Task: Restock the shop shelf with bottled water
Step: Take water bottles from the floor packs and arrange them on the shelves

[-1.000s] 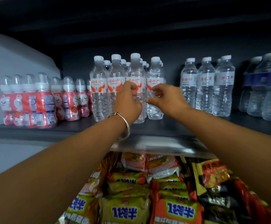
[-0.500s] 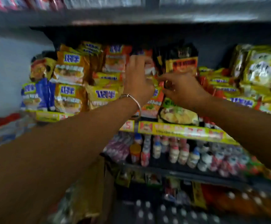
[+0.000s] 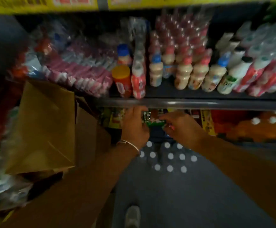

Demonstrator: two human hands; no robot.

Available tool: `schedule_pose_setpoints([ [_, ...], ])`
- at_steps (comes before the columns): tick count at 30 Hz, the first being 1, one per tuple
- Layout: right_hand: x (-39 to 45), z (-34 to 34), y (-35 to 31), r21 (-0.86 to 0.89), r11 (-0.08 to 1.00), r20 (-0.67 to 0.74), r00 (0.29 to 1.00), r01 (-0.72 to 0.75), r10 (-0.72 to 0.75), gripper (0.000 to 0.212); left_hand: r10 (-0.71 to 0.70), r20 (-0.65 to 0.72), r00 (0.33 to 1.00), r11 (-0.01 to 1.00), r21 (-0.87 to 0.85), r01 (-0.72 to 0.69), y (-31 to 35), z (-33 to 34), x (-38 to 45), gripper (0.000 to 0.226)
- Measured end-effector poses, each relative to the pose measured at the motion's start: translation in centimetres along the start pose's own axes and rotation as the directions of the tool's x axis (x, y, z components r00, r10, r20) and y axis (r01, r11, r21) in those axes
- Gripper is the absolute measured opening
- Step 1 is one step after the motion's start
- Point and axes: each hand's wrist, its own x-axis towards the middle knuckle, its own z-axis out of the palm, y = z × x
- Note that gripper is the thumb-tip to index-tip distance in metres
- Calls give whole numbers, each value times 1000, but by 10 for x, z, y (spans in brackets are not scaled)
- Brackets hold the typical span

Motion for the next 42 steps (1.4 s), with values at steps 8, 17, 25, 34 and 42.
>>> schedule_pose_setpoints([
  [8,21,200,91,19,986,208,966,-163,156,43,-236,120,964,971,-1,238,-158,115,-72,43],
  [17,56,341,158,-23,933,284,893,-359,350,54,-369,129,920,929,32,368,-258,203,-119,59],
  [25,78,373,180,23,896,323,852,-443,413,69,-332,112,937,943,20,331,-286,227,-127,59],
  [34,68,353,172,-7,960,283,920,-279,270,56,-296,147,944,953,107,282,-270,219,-122,60],
  [42,50,238,116,34,980,154,970,-198,190,47,-256,223,941,967,48,251,-187,166,-94,59],
])
